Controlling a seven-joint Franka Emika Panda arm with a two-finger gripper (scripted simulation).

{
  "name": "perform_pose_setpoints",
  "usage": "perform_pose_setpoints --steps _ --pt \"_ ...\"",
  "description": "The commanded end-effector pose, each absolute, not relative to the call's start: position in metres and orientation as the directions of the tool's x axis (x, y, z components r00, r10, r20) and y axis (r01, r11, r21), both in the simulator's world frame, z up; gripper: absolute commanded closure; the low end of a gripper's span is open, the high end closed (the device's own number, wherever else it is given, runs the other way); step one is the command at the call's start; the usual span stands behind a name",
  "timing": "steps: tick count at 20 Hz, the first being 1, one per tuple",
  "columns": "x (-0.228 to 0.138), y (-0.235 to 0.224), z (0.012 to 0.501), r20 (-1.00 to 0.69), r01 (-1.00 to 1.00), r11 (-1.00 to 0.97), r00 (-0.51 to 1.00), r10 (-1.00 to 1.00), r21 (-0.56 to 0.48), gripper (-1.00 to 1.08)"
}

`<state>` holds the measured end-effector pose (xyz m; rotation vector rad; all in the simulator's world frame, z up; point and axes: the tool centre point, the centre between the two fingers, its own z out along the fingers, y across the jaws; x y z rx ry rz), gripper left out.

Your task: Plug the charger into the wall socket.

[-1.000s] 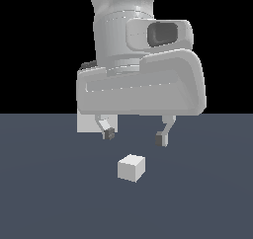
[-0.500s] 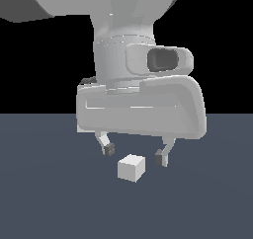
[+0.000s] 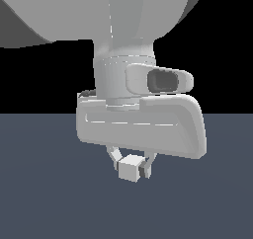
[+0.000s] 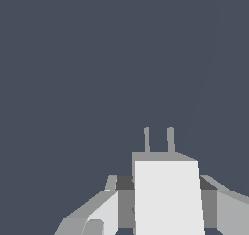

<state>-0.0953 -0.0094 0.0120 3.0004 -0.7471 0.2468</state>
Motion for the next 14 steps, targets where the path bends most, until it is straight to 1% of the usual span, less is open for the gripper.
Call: perform_pose_setpoints --steps 1,14 --pt "-0.095 -0.0093 0.0117 0.164 -0.469 -0.883 0.871 -0.463 0.0 1.08" --pt "-0.0921 -0.0067 0.016 0.165 -0.446 -0.895 0.883 -0.44 0.0 1.08"
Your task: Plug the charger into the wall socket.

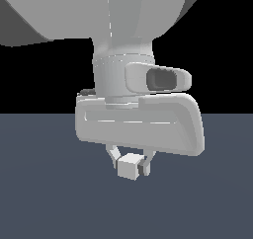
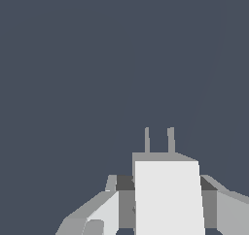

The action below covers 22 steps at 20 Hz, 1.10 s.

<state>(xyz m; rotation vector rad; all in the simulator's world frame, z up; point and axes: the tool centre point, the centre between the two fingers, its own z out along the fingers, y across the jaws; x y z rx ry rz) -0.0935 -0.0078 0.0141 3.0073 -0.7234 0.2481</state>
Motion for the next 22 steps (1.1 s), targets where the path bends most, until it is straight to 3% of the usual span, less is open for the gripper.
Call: perform_pose_setpoints --steps 1,22 --pt "-0.091 -0.006 0.018 0.165 -0.436 -0.9 0.888 -0.43 0.0 1.08" --pt "-0.052 0.055 0.09 0.167 0.028 -1.0 0.986 0.028 0.002 1.08"
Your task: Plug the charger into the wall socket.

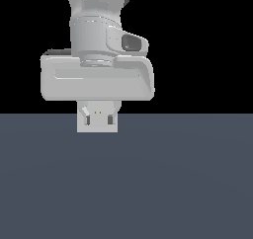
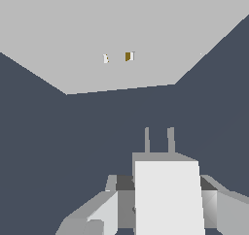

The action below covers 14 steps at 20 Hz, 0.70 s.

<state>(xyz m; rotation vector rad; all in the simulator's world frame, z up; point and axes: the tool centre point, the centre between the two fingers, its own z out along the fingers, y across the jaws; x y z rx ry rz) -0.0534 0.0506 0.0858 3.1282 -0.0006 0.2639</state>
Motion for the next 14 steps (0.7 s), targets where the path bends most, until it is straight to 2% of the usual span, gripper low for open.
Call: perform_pose_setpoints --steps 1,14 --pt "-0.0515 0.0569 0.0919 0.167 0.043 -0.999 0.985 0.043 0.002 1.08" --pt "-0.0498 0.0664 0.1 0.165 0.101 -0.995 0.981 0.1 0.0 1.08"
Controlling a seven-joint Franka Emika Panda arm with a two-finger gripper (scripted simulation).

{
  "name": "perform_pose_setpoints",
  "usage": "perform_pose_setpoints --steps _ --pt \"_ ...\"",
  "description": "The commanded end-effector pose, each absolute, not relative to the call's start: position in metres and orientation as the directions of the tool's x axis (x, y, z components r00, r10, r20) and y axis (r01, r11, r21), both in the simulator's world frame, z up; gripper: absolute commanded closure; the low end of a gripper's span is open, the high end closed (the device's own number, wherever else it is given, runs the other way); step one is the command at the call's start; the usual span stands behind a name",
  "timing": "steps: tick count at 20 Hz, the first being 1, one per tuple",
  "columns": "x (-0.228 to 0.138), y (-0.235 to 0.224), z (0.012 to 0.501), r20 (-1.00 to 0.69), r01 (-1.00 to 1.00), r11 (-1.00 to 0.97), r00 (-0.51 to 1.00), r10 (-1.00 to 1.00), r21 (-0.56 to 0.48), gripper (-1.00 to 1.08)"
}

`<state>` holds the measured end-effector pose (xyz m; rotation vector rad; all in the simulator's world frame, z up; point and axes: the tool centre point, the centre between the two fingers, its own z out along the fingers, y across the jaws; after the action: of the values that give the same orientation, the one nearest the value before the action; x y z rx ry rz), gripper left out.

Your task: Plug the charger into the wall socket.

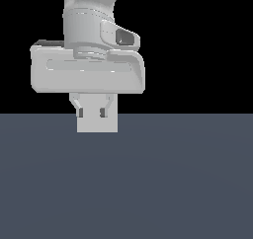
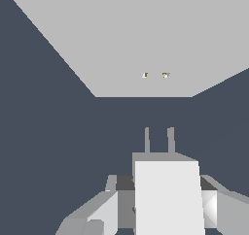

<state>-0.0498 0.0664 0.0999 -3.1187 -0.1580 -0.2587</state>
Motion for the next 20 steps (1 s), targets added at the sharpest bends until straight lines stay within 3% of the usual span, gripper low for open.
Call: perform_pose_setpoints --steps 1,20 --pt "-0.05 0.066 0.1 0.165 0.101 -0.995 0.981 0.1 0.0 1.08" --pt "-0.001 0.071 0.1 0.164 0.102 -0.995 0.981 0.1 0.0 1.08"
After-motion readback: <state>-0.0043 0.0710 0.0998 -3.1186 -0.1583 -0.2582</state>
